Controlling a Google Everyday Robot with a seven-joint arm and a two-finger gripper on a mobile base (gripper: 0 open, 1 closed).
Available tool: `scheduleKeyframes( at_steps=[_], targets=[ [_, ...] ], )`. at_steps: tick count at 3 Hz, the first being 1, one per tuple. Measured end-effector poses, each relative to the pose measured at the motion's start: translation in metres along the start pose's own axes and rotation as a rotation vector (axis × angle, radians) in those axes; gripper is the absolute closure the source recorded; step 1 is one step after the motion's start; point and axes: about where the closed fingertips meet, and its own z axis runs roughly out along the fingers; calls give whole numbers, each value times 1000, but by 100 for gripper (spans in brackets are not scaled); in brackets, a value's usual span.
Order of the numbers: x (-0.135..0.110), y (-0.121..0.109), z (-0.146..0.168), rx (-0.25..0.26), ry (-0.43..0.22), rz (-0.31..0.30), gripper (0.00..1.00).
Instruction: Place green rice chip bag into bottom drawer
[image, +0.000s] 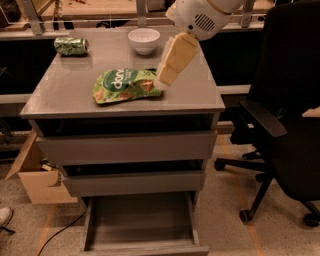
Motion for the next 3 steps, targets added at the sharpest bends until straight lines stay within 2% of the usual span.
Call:
scheduleKeyframes(
  at_steps=[1,3],
  targets=[
    [-1,0,23,-25,15,-29,0],
    [-15,-31,123,-73,20,-107,0]
  ],
)
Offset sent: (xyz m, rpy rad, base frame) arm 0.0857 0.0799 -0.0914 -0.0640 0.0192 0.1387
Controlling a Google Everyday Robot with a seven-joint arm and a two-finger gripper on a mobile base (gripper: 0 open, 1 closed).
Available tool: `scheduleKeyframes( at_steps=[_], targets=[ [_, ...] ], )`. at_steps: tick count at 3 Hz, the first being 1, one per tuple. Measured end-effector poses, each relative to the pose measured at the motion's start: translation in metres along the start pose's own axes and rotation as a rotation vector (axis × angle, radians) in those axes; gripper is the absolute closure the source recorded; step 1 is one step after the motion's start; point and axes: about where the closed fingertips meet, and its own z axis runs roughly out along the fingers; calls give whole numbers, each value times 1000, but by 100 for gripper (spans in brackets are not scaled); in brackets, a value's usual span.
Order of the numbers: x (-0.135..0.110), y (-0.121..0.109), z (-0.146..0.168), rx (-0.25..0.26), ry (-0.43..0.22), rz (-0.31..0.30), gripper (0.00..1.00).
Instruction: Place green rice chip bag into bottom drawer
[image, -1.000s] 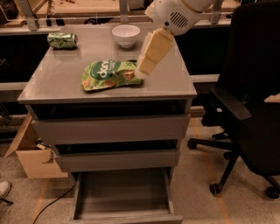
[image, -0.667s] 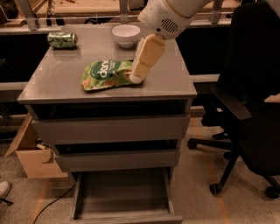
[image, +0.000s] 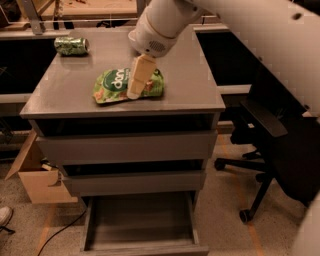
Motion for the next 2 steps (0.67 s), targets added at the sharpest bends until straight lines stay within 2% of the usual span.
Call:
scheduleKeyframes(
  at_steps=[1,2],
  targets=[
    [-1,-12,43,-33,20,-14,0],
    [3,-18,72,-68,54,-20,0]
  ],
)
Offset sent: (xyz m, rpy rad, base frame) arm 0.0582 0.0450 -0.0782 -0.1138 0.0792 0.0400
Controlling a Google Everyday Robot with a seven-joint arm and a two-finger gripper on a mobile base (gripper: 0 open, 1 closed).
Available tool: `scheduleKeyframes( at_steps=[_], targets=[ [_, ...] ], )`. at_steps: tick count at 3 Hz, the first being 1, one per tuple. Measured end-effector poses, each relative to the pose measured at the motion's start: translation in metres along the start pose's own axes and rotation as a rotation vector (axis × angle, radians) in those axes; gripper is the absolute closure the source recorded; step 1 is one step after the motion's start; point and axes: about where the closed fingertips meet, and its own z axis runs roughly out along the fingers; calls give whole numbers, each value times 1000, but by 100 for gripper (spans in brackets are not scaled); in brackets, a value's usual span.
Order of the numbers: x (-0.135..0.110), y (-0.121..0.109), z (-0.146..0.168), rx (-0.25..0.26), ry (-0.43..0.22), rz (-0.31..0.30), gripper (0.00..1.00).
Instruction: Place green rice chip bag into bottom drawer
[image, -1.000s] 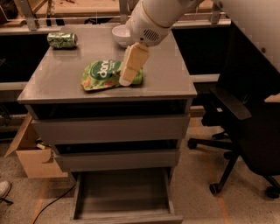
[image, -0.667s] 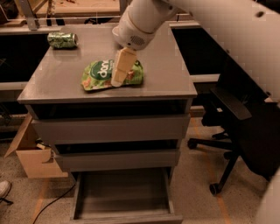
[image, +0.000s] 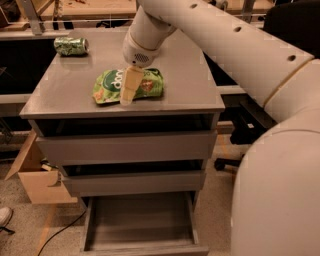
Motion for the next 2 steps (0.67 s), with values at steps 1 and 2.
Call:
scheduleKeyframes(
  at_steps=[1,2],
  targets=[
    [13,-11,18,-20,61,7,0],
    [22,-20,26,-27,102,13,0]
  ],
)
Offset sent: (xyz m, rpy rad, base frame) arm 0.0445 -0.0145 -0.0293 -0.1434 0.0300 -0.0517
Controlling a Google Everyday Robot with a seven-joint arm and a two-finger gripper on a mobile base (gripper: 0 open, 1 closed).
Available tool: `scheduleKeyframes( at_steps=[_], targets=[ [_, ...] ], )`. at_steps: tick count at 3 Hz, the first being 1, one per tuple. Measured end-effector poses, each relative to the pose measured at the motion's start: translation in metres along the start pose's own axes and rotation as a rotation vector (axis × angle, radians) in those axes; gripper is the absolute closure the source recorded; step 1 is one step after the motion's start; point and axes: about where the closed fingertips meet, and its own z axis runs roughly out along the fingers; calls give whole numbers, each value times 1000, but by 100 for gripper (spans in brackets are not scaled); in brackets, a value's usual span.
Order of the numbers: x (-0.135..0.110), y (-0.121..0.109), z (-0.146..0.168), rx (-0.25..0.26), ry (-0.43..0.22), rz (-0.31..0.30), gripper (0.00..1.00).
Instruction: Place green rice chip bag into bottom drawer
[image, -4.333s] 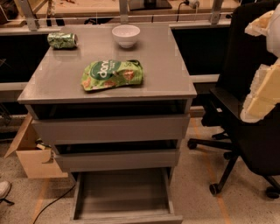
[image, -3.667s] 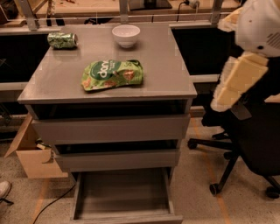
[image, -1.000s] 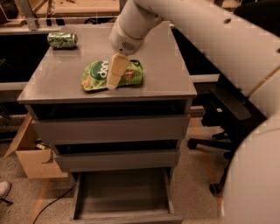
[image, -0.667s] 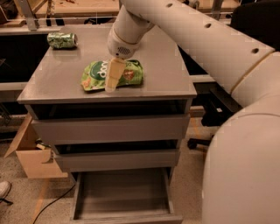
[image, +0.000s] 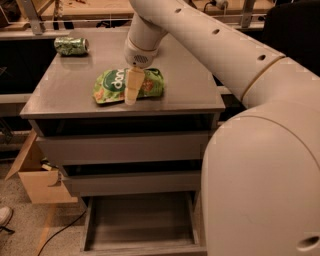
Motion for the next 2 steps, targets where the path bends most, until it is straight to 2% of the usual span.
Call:
scheduleKeyframes(
  at_steps=[1,2],
  targets=[
    [8,-8,12,-21,41,6,17],
    [16,-7,19,-42,58,23,49]
  ],
)
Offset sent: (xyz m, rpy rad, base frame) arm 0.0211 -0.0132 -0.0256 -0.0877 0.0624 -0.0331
